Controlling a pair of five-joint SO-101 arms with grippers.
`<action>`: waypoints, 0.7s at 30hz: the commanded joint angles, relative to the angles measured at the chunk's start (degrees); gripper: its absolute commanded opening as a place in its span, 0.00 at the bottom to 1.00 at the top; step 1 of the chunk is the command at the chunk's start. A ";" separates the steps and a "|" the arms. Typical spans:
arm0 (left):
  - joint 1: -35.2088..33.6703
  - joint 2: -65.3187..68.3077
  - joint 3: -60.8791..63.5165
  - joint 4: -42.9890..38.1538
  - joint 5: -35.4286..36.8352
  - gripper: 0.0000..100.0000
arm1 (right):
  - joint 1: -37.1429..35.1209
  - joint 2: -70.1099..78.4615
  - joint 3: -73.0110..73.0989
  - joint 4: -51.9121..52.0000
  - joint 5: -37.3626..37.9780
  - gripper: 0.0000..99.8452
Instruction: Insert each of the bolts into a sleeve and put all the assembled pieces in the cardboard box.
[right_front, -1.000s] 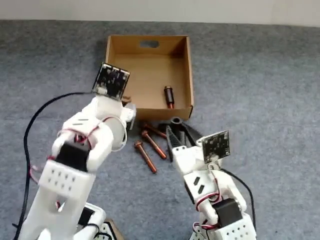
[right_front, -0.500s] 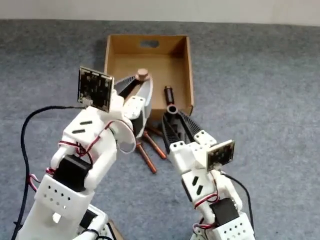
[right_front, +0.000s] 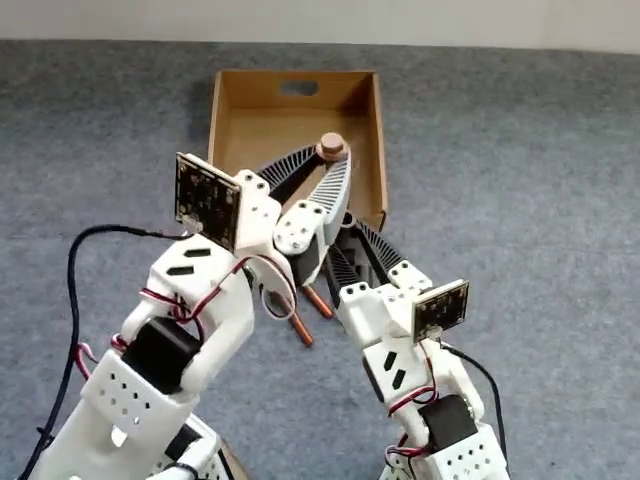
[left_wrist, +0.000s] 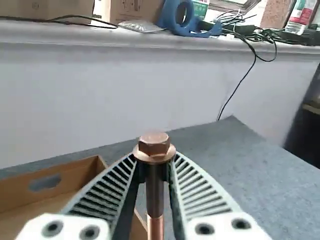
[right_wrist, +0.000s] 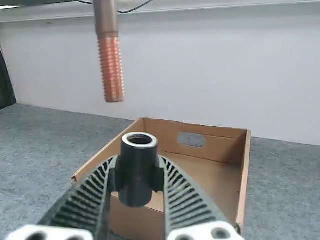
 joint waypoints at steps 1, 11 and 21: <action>0.75 2.07 -1.63 -1.76 0.35 0.01 | -0.40 -0.66 6.90 -1.45 -0.44 0.01; 0.92 4.79 -1.54 -1.41 0.35 0.01 | -0.40 -0.66 6.90 -1.45 -0.44 0.01; 1.01 5.23 -1.36 -1.14 0.44 0.01 | -0.40 -0.66 6.90 -1.45 -0.44 0.01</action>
